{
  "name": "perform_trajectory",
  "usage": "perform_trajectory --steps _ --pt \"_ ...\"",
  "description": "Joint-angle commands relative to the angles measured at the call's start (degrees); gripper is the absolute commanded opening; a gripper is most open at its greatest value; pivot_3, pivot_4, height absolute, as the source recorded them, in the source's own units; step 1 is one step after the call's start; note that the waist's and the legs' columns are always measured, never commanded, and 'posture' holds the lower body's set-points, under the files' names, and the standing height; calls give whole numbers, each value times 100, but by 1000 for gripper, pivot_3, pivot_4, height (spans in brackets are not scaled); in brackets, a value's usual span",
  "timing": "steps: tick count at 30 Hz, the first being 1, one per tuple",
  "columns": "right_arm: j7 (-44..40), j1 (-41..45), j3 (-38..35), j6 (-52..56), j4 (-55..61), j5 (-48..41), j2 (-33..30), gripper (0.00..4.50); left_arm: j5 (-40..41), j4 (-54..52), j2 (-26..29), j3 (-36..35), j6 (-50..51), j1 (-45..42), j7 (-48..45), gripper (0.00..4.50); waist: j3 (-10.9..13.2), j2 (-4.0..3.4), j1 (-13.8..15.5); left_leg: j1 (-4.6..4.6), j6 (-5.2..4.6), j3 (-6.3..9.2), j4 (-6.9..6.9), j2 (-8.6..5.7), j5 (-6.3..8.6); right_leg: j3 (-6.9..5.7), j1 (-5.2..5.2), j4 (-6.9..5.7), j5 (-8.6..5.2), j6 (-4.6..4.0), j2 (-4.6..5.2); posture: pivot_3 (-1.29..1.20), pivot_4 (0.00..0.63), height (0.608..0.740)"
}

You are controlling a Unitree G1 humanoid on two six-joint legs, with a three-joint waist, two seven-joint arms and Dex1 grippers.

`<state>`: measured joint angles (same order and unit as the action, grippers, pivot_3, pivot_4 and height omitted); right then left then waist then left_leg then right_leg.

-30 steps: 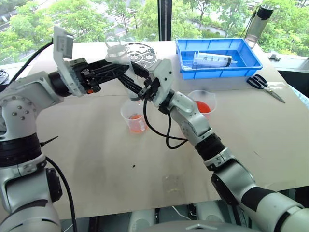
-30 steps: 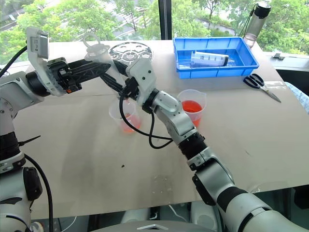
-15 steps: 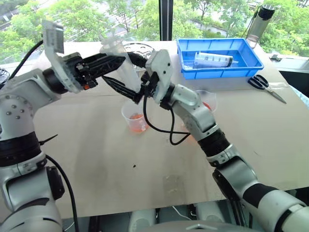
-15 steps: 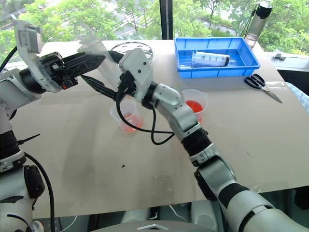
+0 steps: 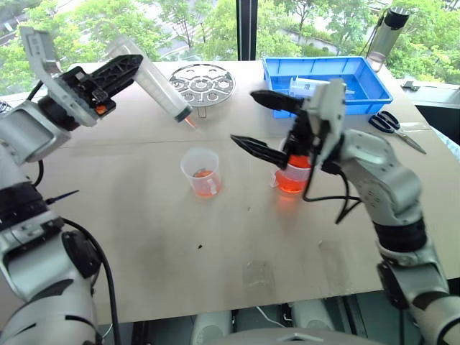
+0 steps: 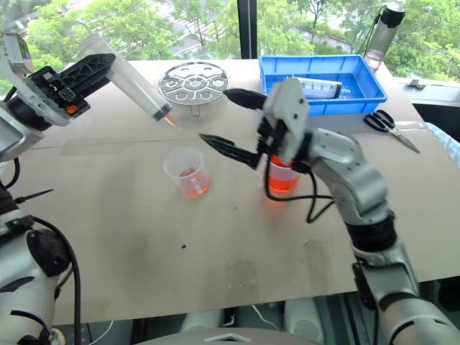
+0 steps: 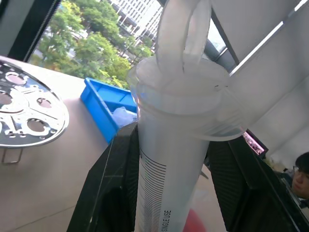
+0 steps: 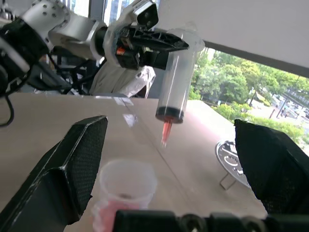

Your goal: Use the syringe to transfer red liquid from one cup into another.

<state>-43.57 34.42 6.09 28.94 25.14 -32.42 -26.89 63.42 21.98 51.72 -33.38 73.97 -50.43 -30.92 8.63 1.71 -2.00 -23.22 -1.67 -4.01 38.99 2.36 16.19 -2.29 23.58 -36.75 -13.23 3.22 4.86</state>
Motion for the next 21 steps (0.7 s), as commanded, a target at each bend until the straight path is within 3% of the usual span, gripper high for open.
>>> perform_trajectory --steps 1,6,10,15,21 --pt "-179 -284 -428 154 718 -313 -424 4500 -275 602 823 540 770 -362 -529 1479 5 7 -10 1 0 -1 0 0 0 1 0 0 0 0 0 0 150 740" --pt "-223 -867 -696 318 1347 -576 -933 4500 -1319 1163 1913 2511 707 -616 -2382 1479 8 10 7 11 0 -13 -9 -1 0 6 1 4 -3 1 -2 0 150 740" --pt "-171 -1183 -704 322 1632 -547 -1126 4500 -2733 1518 2175 4315 -328 -828 -4043 1479 9 11 78 14 0 -28 -9 -1 0 5 1 2 -5 -2 -2 0 150 740" --pt "-231 -1465 -656 295 1783 -404 -1392 4500 -4185 2688 1345 5224 -1383 -1448 -4397 1479 12 20 267 6 -3 -33 3 0 1 3 1 0 -6 -5 -5 0 150 740" --pt "-156 -1788 -972 507 2121 -593 -1816 4500 -4734 3214 477 5209 -1287 -1601 -4368 1479 12 33 252 -56 -20 -16 46 -2 10 -14 28 3 -2 0 0 0 150 740"
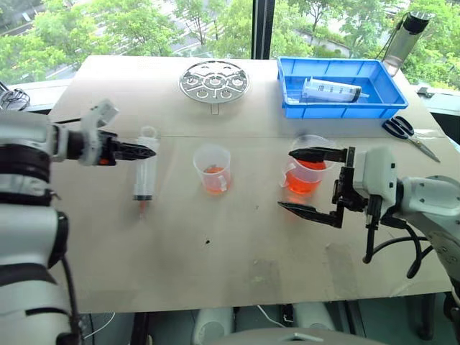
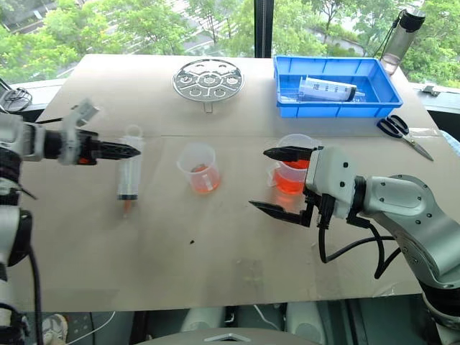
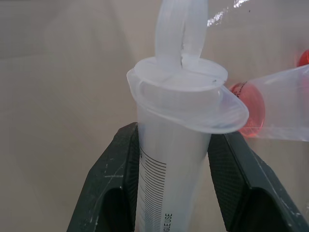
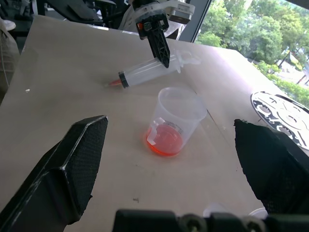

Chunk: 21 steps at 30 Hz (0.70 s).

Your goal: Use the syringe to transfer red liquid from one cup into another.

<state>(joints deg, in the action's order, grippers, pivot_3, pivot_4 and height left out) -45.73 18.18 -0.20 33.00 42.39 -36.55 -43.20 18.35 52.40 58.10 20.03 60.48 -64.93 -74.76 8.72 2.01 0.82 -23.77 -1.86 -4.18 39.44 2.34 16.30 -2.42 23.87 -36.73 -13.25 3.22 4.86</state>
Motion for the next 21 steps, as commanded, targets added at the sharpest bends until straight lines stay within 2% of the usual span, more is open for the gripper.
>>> perform_trajectory --steps 1,5,11,12,17,19,21 --pt "86 -251 -411 149 495 -232 -241 4500 -272 241 -273 -178 136 -163 54 1479 3 4 -27 -4 -1 2 -3 0 1 0 1 -2 -2 5 0 0 150 740" --pt "207 -516 -537 262 782 -353 -381 4500 -460 288 -531 -251 207 -71 180 1479 4 5 -8 -5 -1 3 -8 0 1 -7 0 1 -7 10 1 0 150 740" --pt "357 -822 -544 288 974 -358 -455 4500 -577 67 -626 -510 397 230 435 1479 4 5 -32 7 -6 8 -3 -2 3 -1 -1 0 -6 10 3 0 150 740" --pt "368 -864 -532 276 985 -342 -461 4500 -568 -59 -608 -548 467 310 450 2486 4 5 -35 9 -6 10 -2 -2 3 -1 -1 -4 -6 10 3 0 150 740" --pt "391 -1070 -528 203 986 -303 -476 4500 -403 -694 -509 -1000 952 602 792 4376 2 9 -11 10 -6 15 3 -1 3 -1 -3 -7 -6 10 4 0 150 740" --pt "391 -1184 -541 161 985 -250 -482 4500 -278 -1094 -432 -1267 1171 784 938 4376 2 9 -14 10 -6 20 5 -1 4 0 -5 -6 -6 10 4 0 150 740" --pt "396 -1349 -630 109 988 -187 -503 4500 -81 -1406 -414 -1876 1468 793 1314 4376 3 12 -16 9 -6 29 5 -1 3 1 -5 -6 -6 10 4 0 150 740"
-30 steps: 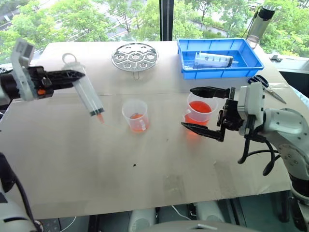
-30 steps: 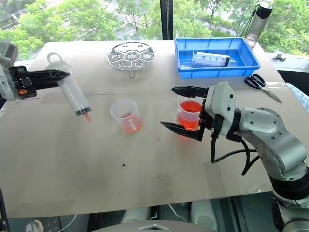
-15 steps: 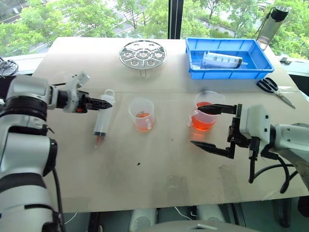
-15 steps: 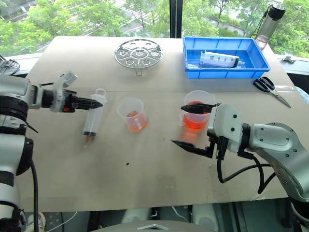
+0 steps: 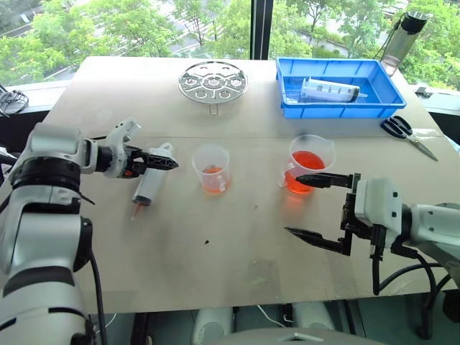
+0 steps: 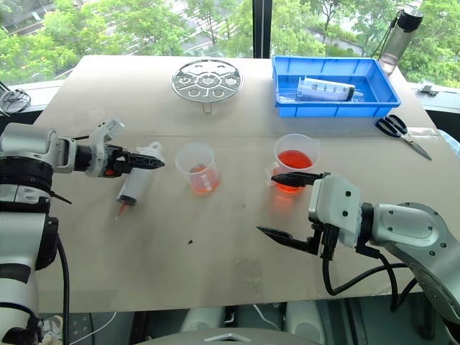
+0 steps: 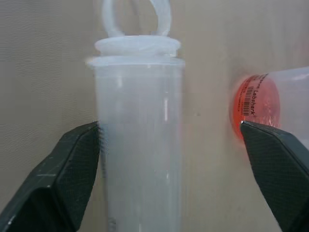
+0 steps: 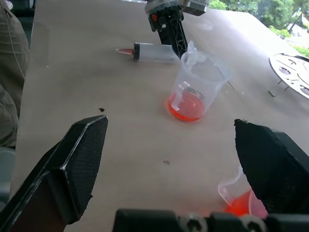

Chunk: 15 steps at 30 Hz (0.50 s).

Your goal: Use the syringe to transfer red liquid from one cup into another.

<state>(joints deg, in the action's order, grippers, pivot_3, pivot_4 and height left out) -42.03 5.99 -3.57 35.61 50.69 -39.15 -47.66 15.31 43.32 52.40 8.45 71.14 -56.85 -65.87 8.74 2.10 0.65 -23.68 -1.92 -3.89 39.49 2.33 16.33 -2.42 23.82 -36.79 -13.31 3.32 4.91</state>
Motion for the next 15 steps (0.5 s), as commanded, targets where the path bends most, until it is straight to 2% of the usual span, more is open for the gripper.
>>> perform_trajectory --steps 1,4,8,12,15 --pt "67 -278 -447 -173 156 72 -40 4500 379 -857 224 -1065 494 25 523 4376 2 4 2 -2 0 6 0 0 0 -2 1 0 0 0 0 0 150 740" --pt "167 -605 -830 -236 133 47 34 4500 774 -1809 205 -2134 422 237 892 4376 4 12 10 -6 1 14 0 0 -1 -6 0 1 0 0 0 0 150 740" --pt "260 -861 -1309 -327 9 -58 180 4500 1333 -3102 -751 -4052 -491 314 2068 4376 4 12 35 -1 2 22 10 -2 -1 -15 -13 2 1 0 8 0 150 740" --pt "895 -515 -1795 -282 -282 -347 567 4500 1732 -3943 -1794 -4854 -799 -89 3412 4376 4 13 23 -1 2 38 50 -4 -1 -27 -31 -12 6 5 6 0 150 740" --pt "1258 -285 -2213 -147 -482 -615 674 4500 2240 -5059 -2421 -4659 -824 21 3700 4376 4 13 19 4 1 41 65 -5 -1 -26 -44 -17 10 10 6 0 150 740"
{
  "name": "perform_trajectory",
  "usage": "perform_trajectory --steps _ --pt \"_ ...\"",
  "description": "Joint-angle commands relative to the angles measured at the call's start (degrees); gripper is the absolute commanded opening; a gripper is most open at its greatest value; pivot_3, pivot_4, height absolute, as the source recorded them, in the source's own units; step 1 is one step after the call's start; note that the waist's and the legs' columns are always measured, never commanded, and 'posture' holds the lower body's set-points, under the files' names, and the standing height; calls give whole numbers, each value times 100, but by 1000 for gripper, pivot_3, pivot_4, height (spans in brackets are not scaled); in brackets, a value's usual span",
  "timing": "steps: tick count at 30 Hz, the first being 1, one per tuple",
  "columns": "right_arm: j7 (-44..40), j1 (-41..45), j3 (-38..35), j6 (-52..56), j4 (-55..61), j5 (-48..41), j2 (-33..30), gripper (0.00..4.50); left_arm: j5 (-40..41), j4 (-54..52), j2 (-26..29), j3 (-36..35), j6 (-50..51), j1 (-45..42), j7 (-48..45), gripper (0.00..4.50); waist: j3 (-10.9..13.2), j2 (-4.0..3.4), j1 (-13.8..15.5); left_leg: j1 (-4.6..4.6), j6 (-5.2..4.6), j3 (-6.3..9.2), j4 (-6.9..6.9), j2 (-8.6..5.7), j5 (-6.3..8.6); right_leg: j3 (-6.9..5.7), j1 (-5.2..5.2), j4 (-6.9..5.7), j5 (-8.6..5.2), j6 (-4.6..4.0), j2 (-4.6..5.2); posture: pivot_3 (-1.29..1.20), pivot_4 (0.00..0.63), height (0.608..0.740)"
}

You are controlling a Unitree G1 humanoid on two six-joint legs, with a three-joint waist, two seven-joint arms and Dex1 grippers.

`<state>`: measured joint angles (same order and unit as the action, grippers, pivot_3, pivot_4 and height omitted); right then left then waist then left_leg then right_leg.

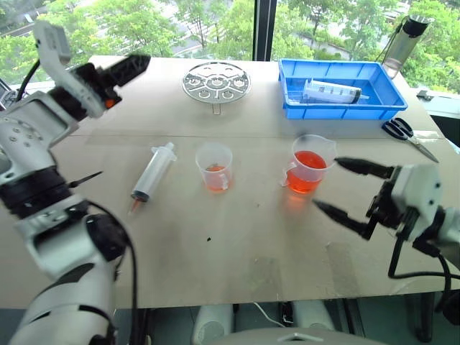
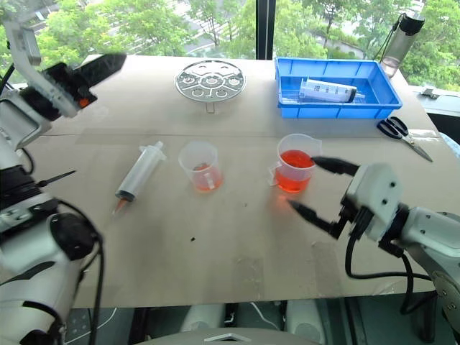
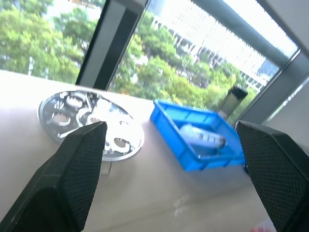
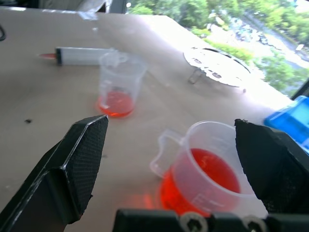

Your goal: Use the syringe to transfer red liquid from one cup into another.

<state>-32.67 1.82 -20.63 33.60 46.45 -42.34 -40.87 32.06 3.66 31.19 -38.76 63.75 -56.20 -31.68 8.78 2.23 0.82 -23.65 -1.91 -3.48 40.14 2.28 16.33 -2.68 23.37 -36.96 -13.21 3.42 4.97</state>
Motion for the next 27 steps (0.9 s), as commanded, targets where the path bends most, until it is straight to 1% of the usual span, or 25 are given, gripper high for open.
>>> perform_trajectory --steps 1,2,5,7,8,10,12,13,14,15,16,17,18,22,27 --pt "312 80 -654 104 -88 -396 -50 4500 811 -1494 -474 159 13 70 306 4376 0 0 7 -1 0 0 0 -1 0 1 0 0 0 0 0 0 150 740" --pt "232 -28 -773 128 -99 -452 -115 4500 996 -1824 -583 263 100 212 329 4376 0 -1 7 -2 0 2 0 -1 0 0 0 2 0 0 1 0 150 740" --pt "-358 -817 -1180 55 -18 -340 -372 4500 1604 -2890 -651 648 297 1128 143 4376 -12 -25 2 -4 1 -4 -4 -1 0 8 0 13 -1 0 2 0 150 740" --pt "-699 -1429 -1567 4 63 -388 -408 4500 1890 -3336 -316 816 299 1929 -313 4376 -10 -29 -21 -4 1 -8 -10 0 0 18 1 13 -1 0 0 0 150 740" --pt "-898 -1763 -1779 -31 87 -406 -385 4500 1905 -3446 -112 870 193 2309 -526 4376 -9 -32 -42 -1 1 -9 -13 0 0 25 3 16 -1 0 -3 0 150 740" --pt "-1388 -2476 -2167 -264 38 -248 -284 4500 1969 -3581 283 914 -11 3102 -985 4376 -8 -33 -54 7 1 -7 -17 0 0 38 4 21 -2 0 -9 0 150 740" --pt "-1732 -2941 -2364 -560 -46 -30 -213 4500 1973 -3644 571 946 -259 3668 -1294 4376 -8 -33 -31 25 -2 -6 -28 -1 3 38 -1 18 -2 -1 -11 0 150 740" --pt "-1964 -3221 -2459 -769 -167 152 -153 4500 1849 -3694 748 920 -484 4141 -1570 4376 -6 -35 -20 33 -5 -7 -28 -2 5 38 -7 19 -2 -2 -11 0 150 740" --pt "-2150 -3437 -2531 -980 -269 315 -93 4500 1778 -3716 880 882 -674 4526 -1782 4376 -2 -42 -9 60 -22 -12 -29 -2 15 43 -29 21 -10 -13 -11 0 150 740" --pt "-2340 -3652 -2604 -1208 -388 467 -8 4500 1672 -3713 989 832 -887 4934 -1977 4376 -3 -43 -6 104 -30 -13 -31 -1 21 45 -71 24 -18 -24 -11 0 150 740" --pt "-2507 -3839 -2663 -1433 -522 598 78 4500 1530 -3691 1071 803 -1153 5338 -2172 4376 -4 -44 1 127 -40 -16 -35 3 30 45 -83 28 -22 -21 -8 0 150 740" --pt "-2641 -3982 -2712 -1621 -627 689 156 4500 1375 -3669 1128 791 -1443 5692 -2354 4376 -5 -45 0 132 -40 -19 -42 10 30 47 -86 32 -32 -3 -5 0 150 740" --pt "-2753 -4104 -2755 -1793 -725 755 227 4500 1242 -3630 1151 775 -1705 5988 -2458 4376 -6 -45 7 133 -40 -19 -44 11 30 51 -84 32 -33 -2 -1 0 150 740" --pt "-2976 -4384 -2829 -2270 -1056 974 402 4500 714 -3390 1121 774 -2659 6869 -2808 4376 -10 -50 8 135 -39 -22 -52 17 30 56 -80 32 -20 -26 3 0 150 740" --pt "-3016 -4528 -2688 -2612 -1323 1196 519 4500 345 -3117 1020 823 -3407 7529 -2922 4376 -8 -53 6 147 -40 -50 -99 15 30 80 -70 45 -24 -37 4 0 150 740"
